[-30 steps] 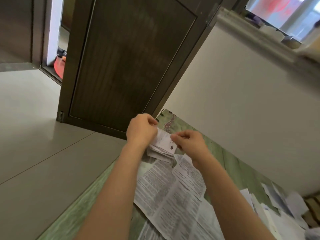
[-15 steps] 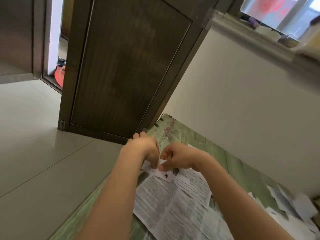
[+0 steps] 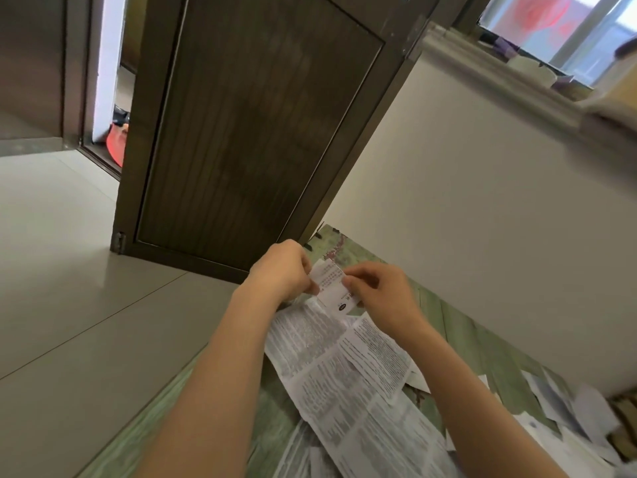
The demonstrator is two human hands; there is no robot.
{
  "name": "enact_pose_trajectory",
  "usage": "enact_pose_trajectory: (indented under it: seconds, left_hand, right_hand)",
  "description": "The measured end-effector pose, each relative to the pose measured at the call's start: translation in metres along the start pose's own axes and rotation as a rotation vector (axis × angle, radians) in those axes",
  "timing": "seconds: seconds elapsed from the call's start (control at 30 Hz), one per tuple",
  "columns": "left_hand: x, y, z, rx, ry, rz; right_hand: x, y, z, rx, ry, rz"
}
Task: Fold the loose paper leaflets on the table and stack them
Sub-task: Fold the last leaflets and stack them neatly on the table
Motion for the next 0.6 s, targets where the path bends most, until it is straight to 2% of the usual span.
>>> enact_pose_trajectory:
  seconds: [0.17,0.27,0.4,0.6]
  left_hand:
    - [0.002,-0.001,0.008,0.033,0.104,-0.042]
    - [0.003,-0.001,0.007,0.063,0.137,0.027]
    - [0.006,0.004,-0.002,0.139,0.294,0.131]
    - [0.008,0.004,-0.004,0.128,0.374,0.010]
  right_hand:
    - [0.003,0.003,0.000,-0.024,-0.026,0.007]
    - [0.003,0.003,0.001,-0.030,-0.002,-0.013]
    - [0.003,0.001,0.004,-0.035,-0.013,0.012]
    - [0.004,0.000,0.009,-0.015,-0.042,0.011]
Point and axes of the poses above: each hand's wrist, its own y-axis away from the middle knuckle, its own x-axis out of the palm, z = x × y, the point moved 1 cm from there along -y, towards the middle knuckle, and after that the axes turned 1 degree about -y, right-handed, at the moved point
